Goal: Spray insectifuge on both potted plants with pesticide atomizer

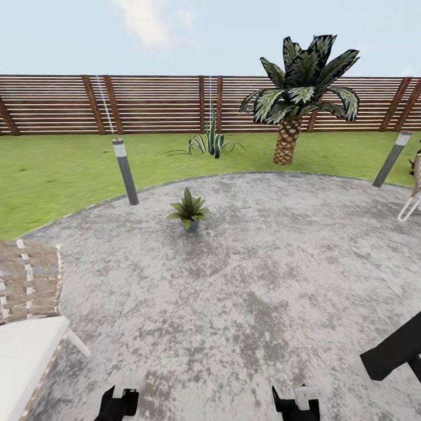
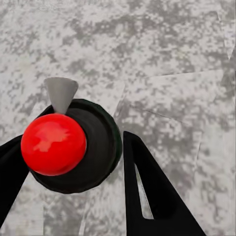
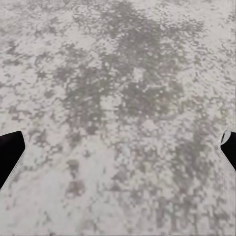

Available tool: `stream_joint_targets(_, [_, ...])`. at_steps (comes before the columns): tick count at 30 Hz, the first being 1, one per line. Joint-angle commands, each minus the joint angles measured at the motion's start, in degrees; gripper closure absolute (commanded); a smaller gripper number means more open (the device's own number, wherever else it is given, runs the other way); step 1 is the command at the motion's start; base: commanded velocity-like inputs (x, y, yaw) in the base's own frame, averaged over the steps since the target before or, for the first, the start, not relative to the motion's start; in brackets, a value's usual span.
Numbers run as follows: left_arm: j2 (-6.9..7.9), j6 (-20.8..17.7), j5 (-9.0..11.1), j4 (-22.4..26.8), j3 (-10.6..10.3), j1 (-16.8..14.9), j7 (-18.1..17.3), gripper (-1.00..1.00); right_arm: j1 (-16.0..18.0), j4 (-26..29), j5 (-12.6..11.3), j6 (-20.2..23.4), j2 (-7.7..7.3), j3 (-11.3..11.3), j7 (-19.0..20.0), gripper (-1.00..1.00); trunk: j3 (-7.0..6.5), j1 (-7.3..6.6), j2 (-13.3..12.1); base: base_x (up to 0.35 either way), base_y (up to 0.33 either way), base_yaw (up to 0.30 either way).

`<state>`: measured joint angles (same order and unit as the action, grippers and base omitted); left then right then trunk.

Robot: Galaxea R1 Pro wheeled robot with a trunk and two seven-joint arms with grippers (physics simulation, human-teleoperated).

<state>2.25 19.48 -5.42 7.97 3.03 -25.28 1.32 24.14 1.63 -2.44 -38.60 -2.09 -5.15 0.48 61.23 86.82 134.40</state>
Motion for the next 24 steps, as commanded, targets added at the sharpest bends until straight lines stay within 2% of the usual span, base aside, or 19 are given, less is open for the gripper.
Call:
stream_joint_targets(1, [-0.01,0.21,-0.59,-0.06,0.31,-0.04,0.17,1.00,0.03,-0.04,-0.28,-0.16,-0.02,-0.39,0.05,-1.00,0.05,0.02,0.02,0.337,0.000,0.000])
stream_joint_targets(24, [-0.01,0.21,-0.61,-0.06,0.31,-0.04,0.17,1.00,0.03,-0.13,-0.20,-0.16,-0.10,-0.44,0.05,-1.00,0.05,0.02,0.02,0.337,0.000,0.000])
